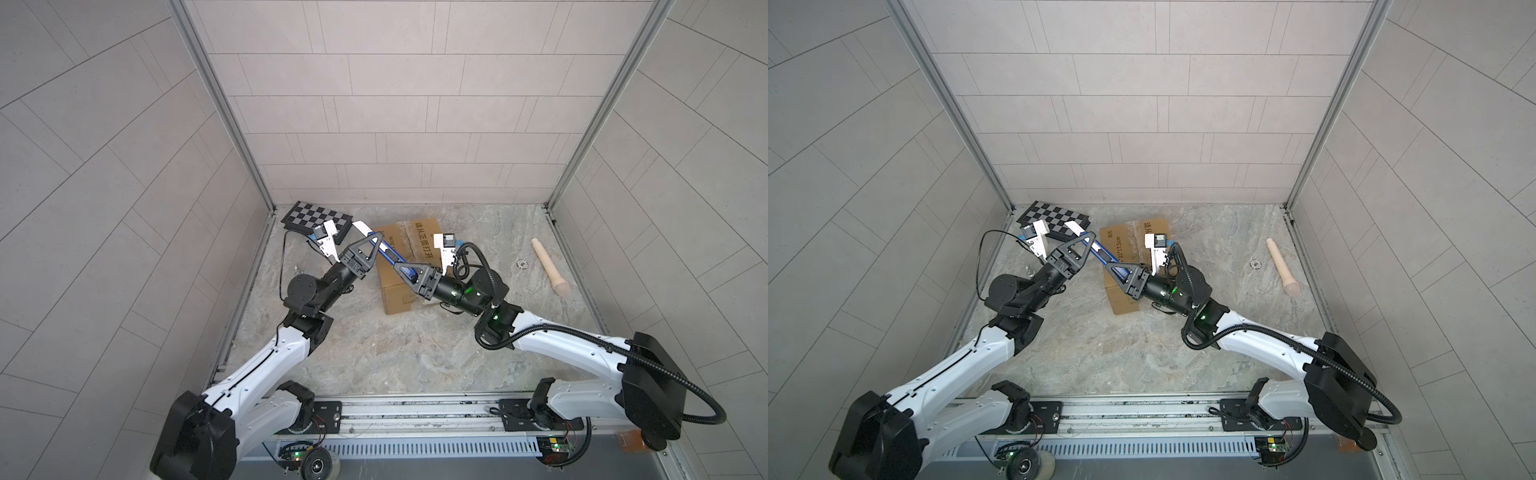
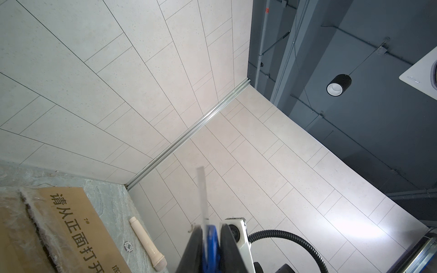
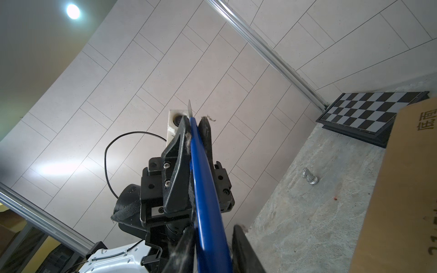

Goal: Unpack the express box

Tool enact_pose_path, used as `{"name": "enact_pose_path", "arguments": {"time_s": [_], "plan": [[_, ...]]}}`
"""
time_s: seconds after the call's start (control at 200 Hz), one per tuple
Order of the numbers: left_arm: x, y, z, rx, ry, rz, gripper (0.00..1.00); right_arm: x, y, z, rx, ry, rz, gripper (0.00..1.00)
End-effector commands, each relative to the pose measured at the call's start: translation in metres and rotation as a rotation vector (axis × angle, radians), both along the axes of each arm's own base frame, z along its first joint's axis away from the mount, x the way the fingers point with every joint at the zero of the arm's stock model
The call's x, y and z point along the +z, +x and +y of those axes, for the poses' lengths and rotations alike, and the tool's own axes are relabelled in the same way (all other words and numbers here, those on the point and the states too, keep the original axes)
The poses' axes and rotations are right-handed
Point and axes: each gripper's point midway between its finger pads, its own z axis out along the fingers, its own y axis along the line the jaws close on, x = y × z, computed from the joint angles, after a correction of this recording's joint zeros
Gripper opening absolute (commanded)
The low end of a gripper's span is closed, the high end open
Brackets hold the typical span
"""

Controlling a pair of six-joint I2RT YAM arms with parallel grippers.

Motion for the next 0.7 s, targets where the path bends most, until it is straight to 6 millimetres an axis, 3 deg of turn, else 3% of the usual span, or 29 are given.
{"name": "enact_pose_path", "arguments": {"time_s": [0.0, 0.12, 0.19, 0.235, 0.305, 0.33, 0.511, 0.606, 0.636, 0.691], "plan": [[0.009, -0.007, 0.000, -0.019, -0.017, -0.045, 0.00, 0.024, 0.000, -0.004, -0.020, 0.066, -0.029, 0.21], [0.006, -0.005, -0.002, -0.023, -0.008, -0.036, 0.00, 0.024, 0.000, -0.005, -0.024, 0.064, -0.027, 0.00], [0.000, -0.001, -0.004, -0.015, 0.026, -0.014, 0.01, 0.019, 0.003, -0.011, -0.058, 0.060, -0.013, 0.00], [-0.007, 0.002, -0.005, 0.000, 0.076, 0.007, 0.29, 0.014, 0.003, -0.019, -0.093, 0.045, -0.002, 0.00], [-0.031, 0.012, 0.000, 0.071, 0.200, 0.094, 0.88, -0.001, 0.003, -0.033, -0.150, -0.043, 0.033, 0.00], [-0.039, 0.015, 0.005, 0.109, 0.251, 0.124, 0.98, -0.010, 0.001, -0.037, -0.166, -0.101, 0.050, 0.00], [-0.102, 0.028, 0.041, 0.297, 0.552, 0.275, 1.00, -0.064, -0.034, -0.075, -0.209, -0.312, 0.190, 0.00], [-0.127, 0.032, 0.037, 0.274, 0.620, 0.308, 1.00, -0.080, -0.053, -0.088, -0.226, -0.349, 0.218, 0.00], [-0.133, 0.034, 0.035, 0.264, 0.629, 0.313, 1.00, -0.096, -0.058, -0.091, -0.232, -0.379, 0.230, 0.00], [-0.146, 0.039, 0.033, 0.257, 0.647, 0.335, 1.00, -0.100, -0.061, -0.093, -0.245, -0.384, 0.228, 0.00]]}}
